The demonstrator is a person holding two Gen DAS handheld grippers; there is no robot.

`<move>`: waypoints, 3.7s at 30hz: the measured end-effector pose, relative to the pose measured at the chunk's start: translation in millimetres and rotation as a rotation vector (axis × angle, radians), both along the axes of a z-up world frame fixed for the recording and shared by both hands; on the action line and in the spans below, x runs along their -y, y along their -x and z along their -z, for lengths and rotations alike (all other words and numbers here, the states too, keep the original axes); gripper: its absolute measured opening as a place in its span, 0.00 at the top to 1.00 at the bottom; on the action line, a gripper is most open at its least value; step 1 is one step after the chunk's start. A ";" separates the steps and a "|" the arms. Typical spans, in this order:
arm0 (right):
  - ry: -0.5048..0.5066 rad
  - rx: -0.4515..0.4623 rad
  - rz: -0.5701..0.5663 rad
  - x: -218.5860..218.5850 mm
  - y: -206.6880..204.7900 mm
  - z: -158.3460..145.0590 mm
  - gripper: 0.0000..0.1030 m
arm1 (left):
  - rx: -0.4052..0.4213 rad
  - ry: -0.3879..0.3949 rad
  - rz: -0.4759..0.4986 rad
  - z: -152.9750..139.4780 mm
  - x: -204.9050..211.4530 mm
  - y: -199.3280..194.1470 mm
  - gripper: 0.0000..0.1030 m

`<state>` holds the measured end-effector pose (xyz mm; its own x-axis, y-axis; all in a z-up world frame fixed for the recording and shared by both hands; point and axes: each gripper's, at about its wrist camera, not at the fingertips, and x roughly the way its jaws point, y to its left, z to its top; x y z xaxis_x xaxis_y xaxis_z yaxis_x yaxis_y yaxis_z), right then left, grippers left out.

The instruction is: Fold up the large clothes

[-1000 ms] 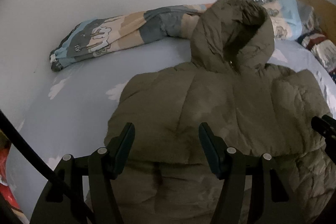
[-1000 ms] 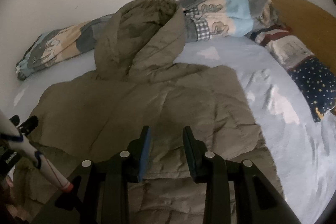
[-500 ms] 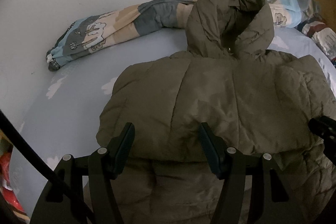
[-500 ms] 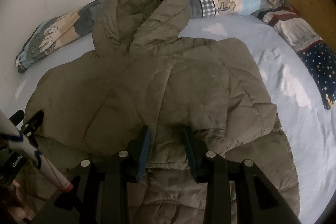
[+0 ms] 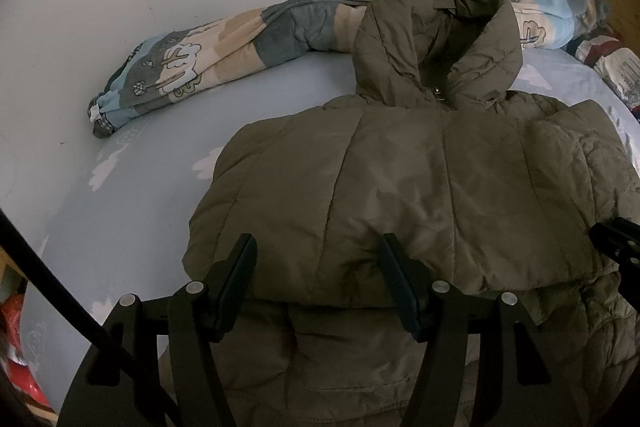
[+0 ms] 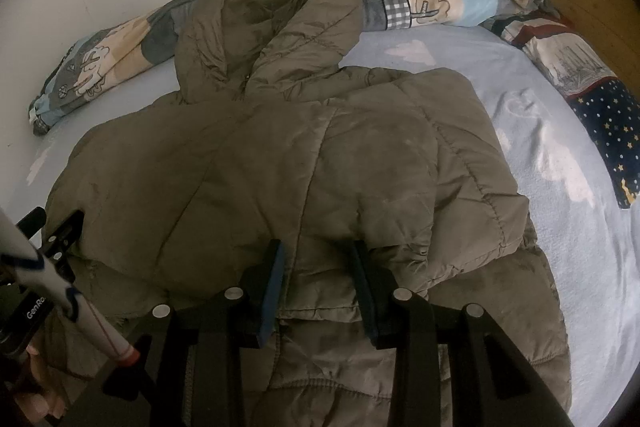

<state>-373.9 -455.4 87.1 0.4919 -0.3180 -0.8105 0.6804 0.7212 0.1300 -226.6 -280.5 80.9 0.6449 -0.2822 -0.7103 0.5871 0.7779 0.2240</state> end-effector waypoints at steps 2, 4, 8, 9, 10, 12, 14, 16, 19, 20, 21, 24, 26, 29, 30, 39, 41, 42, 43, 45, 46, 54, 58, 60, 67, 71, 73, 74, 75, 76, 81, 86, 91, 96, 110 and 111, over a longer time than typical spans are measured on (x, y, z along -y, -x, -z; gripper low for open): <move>0.000 0.001 0.000 0.3 0.4 0.0 0.64 | 0.000 0.001 0.000 0.0 -0.2 0.0 0.40; -0.001 0.001 0.000 0.0 0.1 0.0 0.64 | -0.001 0.002 0.000 0.1 -0.3 0.1 0.40; -0.002 0.003 0.001 0.1 0.2 0.2 0.64 | 0.001 0.004 0.001 0.0 -0.5 0.5 0.40; -0.003 0.004 0.002 0.0 0.2 0.1 0.64 | 0.002 0.004 0.001 0.1 -0.4 0.6 0.40; -0.004 0.005 0.003 -0.2 0.3 -0.2 0.64 | 0.003 0.005 0.002 -0.8 -0.7 0.7 0.40; -0.006 0.010 0.003 -0.4 1.2 -1.7 0.63 | 0.003 0.007 0.002 -0.9 -0.7 0.6 0.40; -0.005 0.017 0.003 -0.9 1.7 -3.4 0.62 | 0.003 0.010 0.001 -2.2 -0.6 0.4 0.40; -0.005 0.028 0.004 -1.3 3.0 -5.8 0.61 | 0.004 0.014 0.000 -3.3 -0.7 0.7 0.40; -0.002 0.035 0.003 -1.6 3.9 -7.8 0.60 | 0.005 0.016 0.000 -3.6 -0.9 1.0 0.40; -0.002 0.036 0.003 -1.6 4.0 -7.9 0.60 | 0.005 0.016 0.002 -3.9 -1.1 1.2 0.40; -0.002 0.037 0.003 -1.7 4.1 -8.1 0.60 | 0.006 0.014 0.002 -3.8 -0.7 1.3 0.40; -0.002 0.032 0.000 -1.7 4.0 -7.8 0.60 | 0.005 0.014 0.003 -3.9 -1.3 1.6 0.40; -0.005 0.029 -0.003 -1.5 3.8 -6.9 0.60 | 0.004 0.013 0.004 -4.6 -1.3 1.4 0.40; -0.010 0.025 -0.006 -0.9 3.6 -5.8 0.60 | 0.005 0.016 0.004 -4.5 -1.4 1.3 0.40; -0.010 0.027 -0.005 -0.5 3.9 -6.3 0.60 | 0.006 0.018 0.002 -4.7 -1.5 1.2 0.40; -0.013 0.039 -0.004 0.8 6.7 -7.9 0.59 | 0.011 0.037 0.001 -8.9 -3.4 2.7 0.40; -0.013 0.034 -0.008 0.7 6.6 -7.6 0.59 | 0.011 0.041 0.001 -10.2 -4.1 2.6 0.40; -0.010 0.035 -0.009 0.4 7.1 -8.1 0.59 | 0.010 0.044 0.001 -10.9 -4.3 2.6 0.40; -0.009 0.037 -0.009 0.2 7.7 -9.0 0.59 | 0.011 0.046 0.000 -11.9 -5.2 2.4 0.40; -0.007 0.049 -0.007 0.3 10.1 -11.9 0.59 | 0.010 0.052 -0.001 -14.0 -6.1 2.1 0.40; -0.005 0.052 -0.006 0.4 11.0 -12.5 0.59 | 0.009 0.056 -0.002 -14.7 -6.6 2.2 0.40; -0.003 0.070 0.011 2.3 22.1 -20.5 0.58 | 0.003 0.087 0.000 -24.2 -11.3 3.3 0.40; -0.006 0.098 0.015 4.0 30.0 -30.7 0.57 | -0.007 0.129 -0.009 -34.5 -19.0 0.5 0.40; -0.012 0.118 0.019 5.8 35.5 -37.7 0.55 | -0.011 0.162 -0.017 -42.7 -23.9 -2.1 0.40; -0.096 0.194 0.026 18.6 55.2 -62.6 0.53 | -0.034 0.213 0.007 -56.6 -28.0 0.3 0.38; -0.138 0.218 0.004 35.8 53.3 -87.2 0.51 | -0.059 0.227 0.017 -57.1 -28.4 -2.8 0.36; -0.132 0.213 -0.007 52.1 43.6 -106.9 0.50 | -0.080 0.230 0.024 -55.0 -27.1 -5.2 0.36; -0.132 0.208 -0.013 59.6 38.5 -114.9 0.49 | -0.087 0.229 0.028 -54.1 -26.1 -6.0 0.35; -0.135 0.210 -0.015 69.8 31.8 -125.4 0.49 | -0.091 0.227 0.032 -53.2 -24.5 -6.3 0.35; -0.134 0.213 -0.014 83.5 22.6 -137.6 0.47 | -0.092 0.226 0.034 -52.5 -23.0 -6.6 0.35; -0.104 0.218 -0.010 145.9 -35.8 -174.5 0.44 | -0.117 0.208 0.049 -42.6 -12.6 -8.1 0.35; -0.127 0.227 0.013 206.7 -103.3 -166.9 0.44 | -0.113 0.175 0.065 -33.0 -4.5 -9.2 0.35; -0.113 0.187 0.059 253.8 -155.4 -139.3 0.44 | -0.116 0.164 0.055 -26.5 -4.3 -16.2 0.35; -0.100 0.166 0.100 291.0 -191.8 -107.0 0.44 | -0.155 0.184 0.030 -22.3 -7.9 -26.9 0.35; 0.040 0.245 0.056 257.6 -163.7 -123.2 0.94 | -0.185 0.223 0.019 -29.4 -19.6 -29.5 0.35; 0.049 0.268 0.030 243.2 -153.4 -134.7 0.94 | -0.188 0.234 0.017 -32.1 -22.9 -29.6 0.35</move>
